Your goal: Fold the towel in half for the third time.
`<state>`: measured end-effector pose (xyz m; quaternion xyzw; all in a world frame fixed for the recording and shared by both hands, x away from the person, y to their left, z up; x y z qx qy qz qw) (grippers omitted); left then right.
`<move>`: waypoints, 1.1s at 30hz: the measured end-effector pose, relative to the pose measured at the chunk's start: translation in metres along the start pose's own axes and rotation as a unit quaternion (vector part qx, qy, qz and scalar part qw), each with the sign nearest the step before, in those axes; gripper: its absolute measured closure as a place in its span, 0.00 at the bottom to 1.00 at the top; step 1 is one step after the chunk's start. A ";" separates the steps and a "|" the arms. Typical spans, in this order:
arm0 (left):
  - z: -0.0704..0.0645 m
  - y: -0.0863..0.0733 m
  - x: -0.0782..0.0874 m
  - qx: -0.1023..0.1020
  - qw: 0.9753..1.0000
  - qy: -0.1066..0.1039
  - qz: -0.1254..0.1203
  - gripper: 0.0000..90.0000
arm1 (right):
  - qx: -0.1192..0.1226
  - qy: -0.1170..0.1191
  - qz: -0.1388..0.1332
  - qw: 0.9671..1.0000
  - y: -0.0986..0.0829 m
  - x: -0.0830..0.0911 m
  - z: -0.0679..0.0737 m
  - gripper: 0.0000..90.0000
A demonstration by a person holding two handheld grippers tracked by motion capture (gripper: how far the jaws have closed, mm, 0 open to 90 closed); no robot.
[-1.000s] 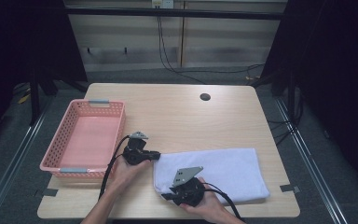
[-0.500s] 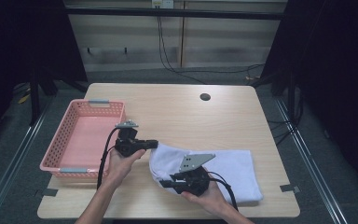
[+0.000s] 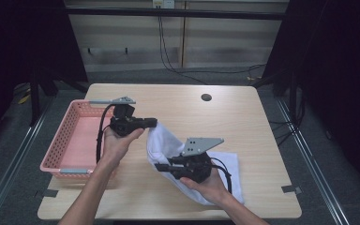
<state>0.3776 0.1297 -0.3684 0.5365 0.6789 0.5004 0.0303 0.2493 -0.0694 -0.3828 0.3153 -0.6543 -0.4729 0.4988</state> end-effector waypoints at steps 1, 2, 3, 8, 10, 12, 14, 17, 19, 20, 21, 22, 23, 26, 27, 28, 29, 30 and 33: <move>-0.002 0.002 0.002 -0.003 1.000 0.001 -0.004 0.95 | 0.000 0.002 -0.007 1.000 0.004 -0.001 0.000 0.90; -0.004 0.004 0.003 -0.008 1.000 0.004 -0.004 0.95 | -0.002 0.002 -0.014 1.000 0.007 -0.001 0.000 0.90; -0.004 0.003 0.002 -0.009 1.000 0.000 0.000 0.95 | -0.002 0.003 -0.015 1.000 0.006 -0.002 0.001 0.90; -0.009 -0.012 -0.027 -0.013 1.000 -0.002 0.023 0.95 | -0.007 -0.017 -0.008 1.000 -0.017 0.005 0.007 0.90; -0.012 -0.016 -0.039 -0.009 0.999 -0.012 0.029 0.95 | -0.011 -0.031 -0.004 0.999 -0.027 0.015 0.008 0.90; -0.017 -0.019 -0.051 -0.007 0.999 -0.017 0.035 0.95 | -0.017 -0.041 -0.004 0.999 -0.035 0.027 0.008 0.90; -0.023 -0.021 -0.063 -0.015 0.999 -0.022 0.043 0.94 | -0.025 -0.054 -0.005 0.998 -0.043 0.038 0.008 0.90; -0.034 -0.024 -0.083 -0.020 0.998 -0.027 0.057 0.94 | -0.041 -0.072 -0.006 0.997 -0.056 0.055 0.009 0.90; -0.041 -0.027 -0.096 -0.017 0.997 -0.040 0.065 0.94 | -0.045 -0.086 -0.004 0.995 -0.064 0.064 0.011 0.90; -0.045 -0.029 -0.102 -0.020 0.996 -0.042 0.070 0.94 | -0.049 -0.087 -0.002 0.995 -0.070 0.070 0.013 0.89; -0.050 -0.031 -0.109 -0.028 0.996 -0.040 0.074 0.94 | -0.047 -0.094 0.002 0.994 -0.075 0.074 0.015 0.89; -0.056 -0.033 -0.115 -0.032 0.995 -0.045 0.080 0.94 | -0.050 -0.101 0.006 0.994 -0.080 0.079 0.017 0.89; -0.060 -0.034 -0.121 -0.037 0.995 -0.045 0.085 0.94 | -0.054 -0.102 0.010 0.993 -0.086 0.084 0.019 0.89; -0.070 -0.040 -0.145 -0.046 0.992 -0.050 0.102 0.94 | -0.073 -0.113 0.026 0.991 -0.102 0.096 0.021 0.87; -0.073 -0.043 -0.153 -0.049 0.992 -0.049 0.107 0.93 | -0.073 -0.116 0.034 0.990 -0.107 0.100 0.022 0.86; -0.075 -0.046 -0.161 -0.045 0.992 -0.051 0.111 0.93 | -0.076 -0.122 0.040 0.989 -0.112 0.104 0.023 0.85; -0.077 -0.050 -0.168 -0.045 0.991 -0.054 0.115 0.93 | -0.083 -0.122 0.048 0.988 -0.117 0.108 0.023 0.84; -0.079 -0.053 -0.175 -0.043 0.990 -0.055 0.120 0.93 | -0.087 -0.123 0.055 0.987 -0.122 0.112 0.023 0.83; -0.081 -0.061 -0.191 -0.048 0.990 -0.049 0.125 0.87 | -0.101 -0.120 0.080 0.984 -0.135 0.122 0.025 0.76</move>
Point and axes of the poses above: each handheld gripper's, and its own axes: x roughly backward along the jaws, y roughly out of its top, z roughly to its left, the point moved 2 cm from there along -x, roughly forward along the jaws, and after that the axes turned 14 degrees about x, right-handed, at the moved point
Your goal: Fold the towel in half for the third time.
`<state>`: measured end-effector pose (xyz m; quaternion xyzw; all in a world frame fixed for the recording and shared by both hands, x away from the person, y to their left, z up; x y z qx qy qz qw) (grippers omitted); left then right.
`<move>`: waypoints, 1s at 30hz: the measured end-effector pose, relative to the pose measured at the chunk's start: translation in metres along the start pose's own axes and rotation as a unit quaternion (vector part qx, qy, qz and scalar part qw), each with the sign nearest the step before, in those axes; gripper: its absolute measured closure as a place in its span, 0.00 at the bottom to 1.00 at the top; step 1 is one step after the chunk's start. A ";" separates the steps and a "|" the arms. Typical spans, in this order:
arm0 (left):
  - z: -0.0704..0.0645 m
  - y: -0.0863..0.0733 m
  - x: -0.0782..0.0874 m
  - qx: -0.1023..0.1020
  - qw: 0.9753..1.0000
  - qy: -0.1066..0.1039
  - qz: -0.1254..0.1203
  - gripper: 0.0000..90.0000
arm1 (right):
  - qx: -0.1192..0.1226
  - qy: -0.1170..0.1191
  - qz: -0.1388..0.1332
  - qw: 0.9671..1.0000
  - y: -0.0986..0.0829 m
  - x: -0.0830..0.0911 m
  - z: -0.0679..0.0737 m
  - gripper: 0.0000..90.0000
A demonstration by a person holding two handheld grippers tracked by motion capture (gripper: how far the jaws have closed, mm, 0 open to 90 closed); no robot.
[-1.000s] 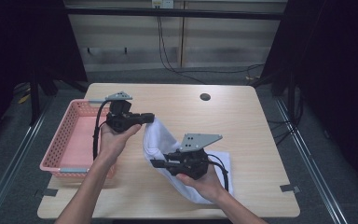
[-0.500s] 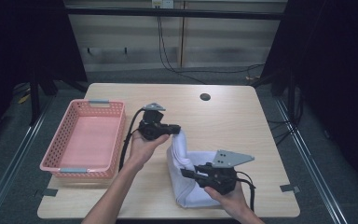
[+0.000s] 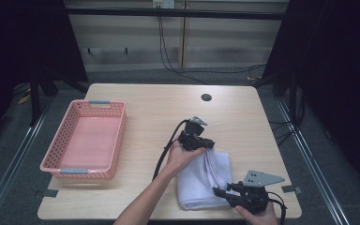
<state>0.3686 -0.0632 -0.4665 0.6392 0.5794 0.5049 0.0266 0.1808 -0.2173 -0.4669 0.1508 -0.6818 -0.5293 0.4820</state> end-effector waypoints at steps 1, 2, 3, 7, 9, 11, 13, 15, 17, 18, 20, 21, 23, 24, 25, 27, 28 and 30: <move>0.000 0.000 -0.004 0.000 1.000 -0.007 0.004 0.84 | -0.001 -0.002 0.007 1.000 -0.003 0.002 0.000 0.73; -0.001 0.000 -0.005 -0.002 1.000 -0.014 0.002 0.81 | -0.005 -0.001 0.018 1.000 -0.008 0.004 -0.001 0.69; -0.002 0.000 -0.003 -0.003 1.000 -0.016 -0.007 0.76 | -0.005 -0.003 0.021 1.000 -0.011 0.006 -0.002 0.65; -0.006 0.002 0.023 -0.012 0.999 -0.019 -0.036 0.57 | -0.014 -0.012 0.026 0.999 -0.017 0.018 -0.006 0.48; -0.004 -0.001 0.041 -0.014 0.999 -0.013 -0.045 0.53 | -0.014 -0.019 0.025 0.999 -0.016 0.024 -0.010 0.43; -0.002 -0.010 0.058 -0.022 0.999 -0.002 -0.047 0.56 | -0.015 -0.027 0.020 0.999 -0.012 0.030 -0.016 0.40; -0.001 -0.026 0.073 -0.028 0.999 -0.015 -0.043 0.64 | -0.008 -0.052 0.012 0.999 -0.005 0.033 -0.026 0.39; 0.000 -0.045 0.084 -0.035 0.999 -0.011 -0.034 0.71 | -0.019 -0.054 0.001 0.998 0.002 0.032 -0.042 0.42; 0.001 -0.063 0.089 -0.039 0.999 -0.014 -0.013 0.78 | -0.019 -0.065 0.005 0.998 0.010 0.023 -0.059 0.47; 0.000 -0.073 0.090 -0.038 0.999 -0.014 -0.002 0.79 | -0.021 -0.061 0.008 0.998 0.013 0.015 -0.067 0.48; -0.004 -0.093 0.094 -0.049 0.998 -0.025 0.020 0.79 | -0.019 -0.067 0.025 0.997 0.019 -0.004 -0.084 0.51; -0.006 -0.102 0.097 -0.054 0.998 -0.025 0.025 0.77 | -0.022 -0.056 0.032 0.998 0.022 -0.015 -0.091 0.51; -0.010 -0.115 0.099 -0.050 0.998 -0.037 0.030 0.74 | -0.023 -0.067 0.051 0.996 0.024 -0.034 -0.105 0.50; -0.011 -0.121 0.099 -0.045 0.997 -0.053 0.034 0.75 | -0.027 -0.061 0.055 0.996 0.025 -0.042 -0.111 0.50; -0.012 -0.126 0.097 -0.045 0.996 -0.060 0.038 0.75 | -0.027 -0.064 0.068 0.995 0.024 -0.051 -0.117 0.49; -0.014 -0.136 0.091 -0.063 0.995 -0.054 0.054 0.75 | -0.021 -0.080 0.089 0.993 0.022 -0.064 -0.126 0.49; -0.015 -0.139 0.088 -0.069 0.994 -0.047 0.065 0.74 | -0.030 -0.077 0.092 0.992 0.019 -0.070 -0.130 0.48; -0.014 -0.141 0.085 -0.068 0.995 -0.044 0.063 0.73 | -0.039 -0.071 0.095 0.992 0.013 -0.078 -0.134 0.55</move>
Point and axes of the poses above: each handheld gripper's, and its own axes: x roughly backward along the jaws, y roughly out of its top, z roughly to its left, the point moved 2 cm from there along -x, roughly forward along the jaws, and after that the axes turned 14 degrees about x, right-handed, at the moved point
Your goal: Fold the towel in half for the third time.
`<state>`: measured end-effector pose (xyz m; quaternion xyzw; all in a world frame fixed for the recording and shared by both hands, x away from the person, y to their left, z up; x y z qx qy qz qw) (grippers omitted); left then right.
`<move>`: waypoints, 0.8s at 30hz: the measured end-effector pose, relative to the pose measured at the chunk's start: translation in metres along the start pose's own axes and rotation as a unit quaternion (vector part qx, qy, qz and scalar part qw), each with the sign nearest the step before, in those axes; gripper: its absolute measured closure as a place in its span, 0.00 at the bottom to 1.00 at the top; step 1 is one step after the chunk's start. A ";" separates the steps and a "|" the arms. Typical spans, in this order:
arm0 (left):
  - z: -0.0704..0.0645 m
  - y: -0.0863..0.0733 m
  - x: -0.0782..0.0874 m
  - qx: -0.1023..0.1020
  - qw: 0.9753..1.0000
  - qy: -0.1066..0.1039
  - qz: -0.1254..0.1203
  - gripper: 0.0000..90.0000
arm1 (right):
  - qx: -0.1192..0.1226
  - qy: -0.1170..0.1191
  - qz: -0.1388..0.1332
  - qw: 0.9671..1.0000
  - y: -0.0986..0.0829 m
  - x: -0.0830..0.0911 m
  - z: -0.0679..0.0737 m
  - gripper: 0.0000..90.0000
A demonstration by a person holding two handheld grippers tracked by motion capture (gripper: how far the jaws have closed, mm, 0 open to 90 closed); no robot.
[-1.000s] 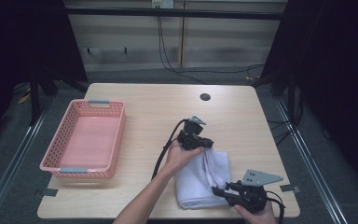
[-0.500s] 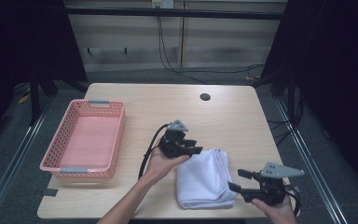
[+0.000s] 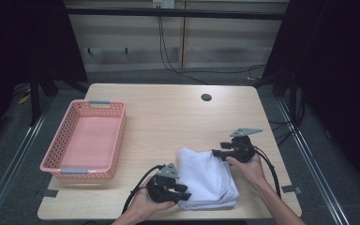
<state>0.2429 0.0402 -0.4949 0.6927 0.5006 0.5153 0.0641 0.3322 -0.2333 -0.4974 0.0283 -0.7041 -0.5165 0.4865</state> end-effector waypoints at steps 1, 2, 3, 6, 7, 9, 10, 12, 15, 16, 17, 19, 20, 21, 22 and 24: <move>0.001 0.000 0.000 0.005 1.000 -0.003 -0.001 0.73 | 0.006 -0.001 0.005 1.000 -0.002 -0.002 0.001 0.66; 0.001 0.000 0.000 0.003 1.000 0.000 0.005 0.73 | 0.004 -0.003 0.004 1.000 -0.002 -0.003 0.002 0.75; 0.001 -0.001 0.000 0.004 1.000 0.004 0.004 0.73 | 0.004 -0.009 0.003 1.000 -0.002 -0.002 0.003 0.83; 0.000 -0.006 -0.002 0.004 1.000 0.011 -0.004 0.73 | 0.011 -0.033 -0.011 0.999 -0.001 0.009 0.004 0.90; 0.000 -0.007 -0.002 0.010 1.000 0.011 -0.007 0.73 | 0.016 -0.044 -0.019 0.999 -0.002 0.014 0.004 0.90; 0.000 -0.008 -0.002 0.013 1.000 0.011 -0.008 0.73 | 0.009 -0.047 -0.021 0.999 -0.009 0.019 0.003 0.90; 0.000 -0.009 -0.002 0.012 1.000 0.011 -0.008 0.73 | 0.010 -0.054 -0.014 0.998 -0.013 0.020 0.003 0.90; -0.001 -0.010 -0.002 0.007 1.000 0.018 -0.011 0.73 | 0.010 -0.052 -0.003 0.999 -0.021 0.020 0.002 0.87; -0.003 -0.011 0.000 0.006 1.000 0.014 -0.020 0.71 | 0.007 -0.052 0.002 0.999 -0.025 0.022 0.000 0.73; -0.004 -0.011 0.002 0.009 1.000 0.001 -0.016 0.65 | -0.001 -0.047 0.001 0.999 -0.025 0.022 -0.002 0.67; -0.004 -0.011 0.004 0.012 1.000 0.001 -0.015 0.59 | -0.012 -0.043 0.000 0.999 -0.026 0.023 -0.005 0.60; -0.006 -0.011 0.010 0.015 1.000 0.006 -0.020 0.55 | -0.019 -0.041 0.000 0.999 -0.027 0.024 -0.008 0.51; -0.006 -0.013 0.013 0.021 1.000 0.002 -0.019 0.53 | -0.024 -0.033 0.003 0.999 -0.028 0.024 -0.011 0.46; -0.006 -0.015 0.014 0.023 1.000 0.005 -0.018 0.50 | -0.027 -0.030 0.001 0.999 -0.029 0.023 -0.012 0.43; -0.007 -0.018 0.016 0.019 1.000 0.017 -0.017 0.49 | -0.028 -0.020 -0.002 0.999 -0.030 0.023 -0.013 0.42; -0.009 -0.023 0.019 0.015 0.999 0.024 -0.016 0.45 | -0.031 -0.013 -0.006 0.999 -0.030 0.023 -0.014 0.38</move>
Point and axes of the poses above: each handheld gripper's, and its own axes: x roughly backward along the jaws, y roughly out of its top, z roughly to its left, the point moved 2 cm from there along -x, roughly forward along the jaws, and after that the axes turned 14 degrees about x, right-handed, at the moved point
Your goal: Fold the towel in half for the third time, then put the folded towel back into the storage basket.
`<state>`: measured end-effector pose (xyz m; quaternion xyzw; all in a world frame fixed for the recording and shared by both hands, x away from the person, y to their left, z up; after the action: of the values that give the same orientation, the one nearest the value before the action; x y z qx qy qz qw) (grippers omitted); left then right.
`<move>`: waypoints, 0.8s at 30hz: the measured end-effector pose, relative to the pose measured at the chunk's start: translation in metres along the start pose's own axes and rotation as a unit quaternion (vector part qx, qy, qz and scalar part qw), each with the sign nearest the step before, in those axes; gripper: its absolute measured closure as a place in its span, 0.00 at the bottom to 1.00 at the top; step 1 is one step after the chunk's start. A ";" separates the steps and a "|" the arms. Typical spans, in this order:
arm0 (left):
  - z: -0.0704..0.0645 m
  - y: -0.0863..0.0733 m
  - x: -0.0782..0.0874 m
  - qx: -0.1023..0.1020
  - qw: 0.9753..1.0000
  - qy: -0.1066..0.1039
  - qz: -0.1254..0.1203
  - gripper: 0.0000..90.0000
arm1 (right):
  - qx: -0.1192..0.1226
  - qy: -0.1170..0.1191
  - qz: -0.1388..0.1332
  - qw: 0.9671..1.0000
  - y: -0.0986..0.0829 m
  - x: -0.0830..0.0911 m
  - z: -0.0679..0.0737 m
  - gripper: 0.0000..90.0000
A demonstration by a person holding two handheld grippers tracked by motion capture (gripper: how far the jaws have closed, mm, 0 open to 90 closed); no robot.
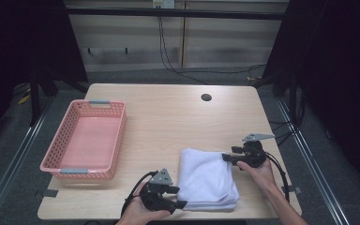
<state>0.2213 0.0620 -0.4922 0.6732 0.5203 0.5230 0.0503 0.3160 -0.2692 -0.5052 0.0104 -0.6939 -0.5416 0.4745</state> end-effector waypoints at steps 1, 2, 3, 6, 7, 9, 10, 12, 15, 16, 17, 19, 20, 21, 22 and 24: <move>0.000 -0.002 0.001 0.003 1.000 0.015 -0.008 0.45 | -0.001 0.006 0.001 1.000 0.000 0.000 0.001 0.38; 0.000 -0.003 0.003 0.011 1.000 0.025 -0.016 0.43 | -0.001 0.011 -0.002 1.000 0.000 0.000 0.001 0.36; 0.002 -0.003 0.002 0.017 1.000 0.017 -0.013 0.40 | -0.003 0.015 -0.005 1.000 0.001 0.000 0.001 0.34; 0.006 -0.004 -0.003 0.030 0.999 0.023 0.003 0.33 | -0.002 0.025 -0.001 1.000 0.000 -0.002 0.002 0.32; 0.006 -0.004 -0.005 0.029 0.999 0.023 0.002 0.33 | -0.002 0.031 -0.001 1.000 0.000 -0.003 0.002 0.31; 0.006 -0.004 -0.007 0.022 0.999 0.021 0.010 0.33 | 0.006 0.040 0.007 0.999 0.000 -0.007 0.004 0.32; 0.006 -0.003 -0.009 0.021 0.999 0.021 0.016 0.33 | 0.010 0.043 0.011 0.999 0.000 -0.009 0.004 0.32; 0.005 -0.005 -0.013 0.019 0.999 0.023 0.018 0.33 | 0.009 0.052 0.017 0.998 -0.001 -0.012 0.006 0.32; 0.002 -0.005 -0.017 0.006 0.999 0.027 0.024 0.32 | 0.012 0.060 0.022 0.998 -0.001 -0.017 0.006 0.32; 0.001 -0.004 -0.019 0.006 0.999 0.026 0.021 0.32 | 0.009 0.059 0.027 0.998 0.000 -0.017 0.007 0.32; 0.001 -0.005 -0.020 0.009 1.000 0.024 0.016 0.32 | 0.017 0.059 0.028 0.998 0.000 -0.018 0.007 0.33; 0.000 -0.004 -0.021 0.009 0.999 0.027 0.015 0.34 | 0.015 0.064 0.027 0.997 0.000 -0.018 0.008 0.36; 0.000 -0.003 -0.022 0.008 0.999 0.028 0.016 0.34 | 0.013 0.065 0.030 0.997 0.001 -0.018 0.009 0.38; 0.000 -0.003 -0.022 0.004 0.999 0.037 0.013 0.35 | 0.015 0.069 0.030 0.997 0.001 -0.018 0.009 0.41; 0.000 -0.003 -0.022 0.002 0.999 0.039 0.014 0.40 | 0.014 0.072 0.031 0.997 0.001 -0.017 0.009 0.43; -0.001 -0.003 -0.023 0.005 0.999 0.044 0.011 0.42 | 0.016 0.077 0.036 0.996 0.001 -0.017 0.010 0.47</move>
<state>0.2207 0.0453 -0.5081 0.6553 0.5177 0.5498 0.0182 0.3194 -0.2526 -0.5150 0.0350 -0.6637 -0.5106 0.5454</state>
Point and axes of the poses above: each handheld gripper's, and its own axes: x roughly backward along the jaws, y roughly out of its top, z roughly to its left, the point moved 2 cm from there along -x, roughly forward along the jaws, and after that the axes turned 14 degrees about x, right-handed, at the moved point
